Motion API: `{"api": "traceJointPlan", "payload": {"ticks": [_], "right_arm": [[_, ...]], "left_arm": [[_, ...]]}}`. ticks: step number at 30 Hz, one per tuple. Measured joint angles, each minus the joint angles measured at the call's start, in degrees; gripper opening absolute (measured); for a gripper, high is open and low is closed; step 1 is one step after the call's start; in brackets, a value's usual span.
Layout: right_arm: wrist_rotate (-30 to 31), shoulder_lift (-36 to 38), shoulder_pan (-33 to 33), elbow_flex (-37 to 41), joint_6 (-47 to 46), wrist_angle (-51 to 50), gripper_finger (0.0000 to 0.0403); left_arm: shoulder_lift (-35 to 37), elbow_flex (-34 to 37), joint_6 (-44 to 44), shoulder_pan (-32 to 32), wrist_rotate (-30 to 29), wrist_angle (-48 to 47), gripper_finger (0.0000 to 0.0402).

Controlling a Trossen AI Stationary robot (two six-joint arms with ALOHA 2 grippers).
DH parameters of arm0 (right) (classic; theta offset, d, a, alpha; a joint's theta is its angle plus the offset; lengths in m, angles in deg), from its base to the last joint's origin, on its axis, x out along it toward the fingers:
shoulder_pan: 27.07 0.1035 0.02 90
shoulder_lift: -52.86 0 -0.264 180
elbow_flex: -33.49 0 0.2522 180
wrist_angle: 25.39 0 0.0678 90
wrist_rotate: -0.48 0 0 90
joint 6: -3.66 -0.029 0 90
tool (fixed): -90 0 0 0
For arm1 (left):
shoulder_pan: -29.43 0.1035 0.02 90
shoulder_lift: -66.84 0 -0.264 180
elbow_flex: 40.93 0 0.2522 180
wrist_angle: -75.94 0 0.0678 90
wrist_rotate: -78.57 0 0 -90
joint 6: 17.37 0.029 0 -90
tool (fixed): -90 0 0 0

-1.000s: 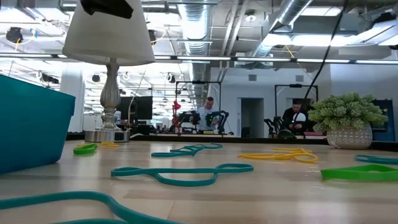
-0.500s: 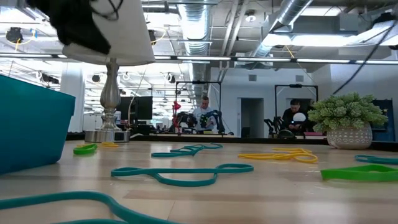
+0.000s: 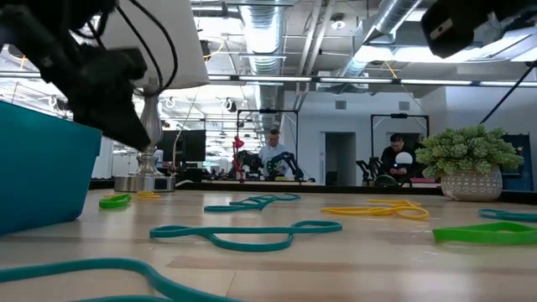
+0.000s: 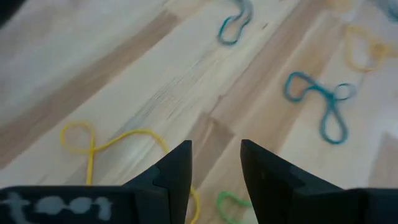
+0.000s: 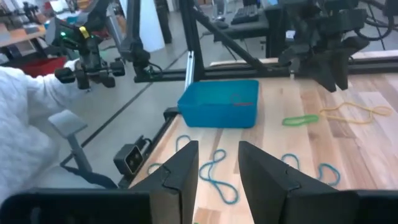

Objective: Pick and place items into bin
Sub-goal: Put the yellow rubber band into the blue bin

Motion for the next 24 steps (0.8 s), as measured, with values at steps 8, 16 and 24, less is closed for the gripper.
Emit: {"api": "traceJointPlan", "payload": {"ticks": [8,16,24], "right_arm": [[0.0,-0.8,-1.0,0.2,0.1,0.0,0.0108],[0.0,-0.8,-1.7,0.2,0.1,-0.1,0.0108],[0.0,-0.8,-1.7,0.2,0.0,-0.1,0.0108]], "left_arm": [[-10.5,0.0,-6.5,2.2,1.2,0.9,0.0126],[-19.5,0.0,-5.5,2.2,1.0,7.8,0.0126],[-21.7,-0.2,-5.8,2.1,-1.3,8.4,0.0125]]}}
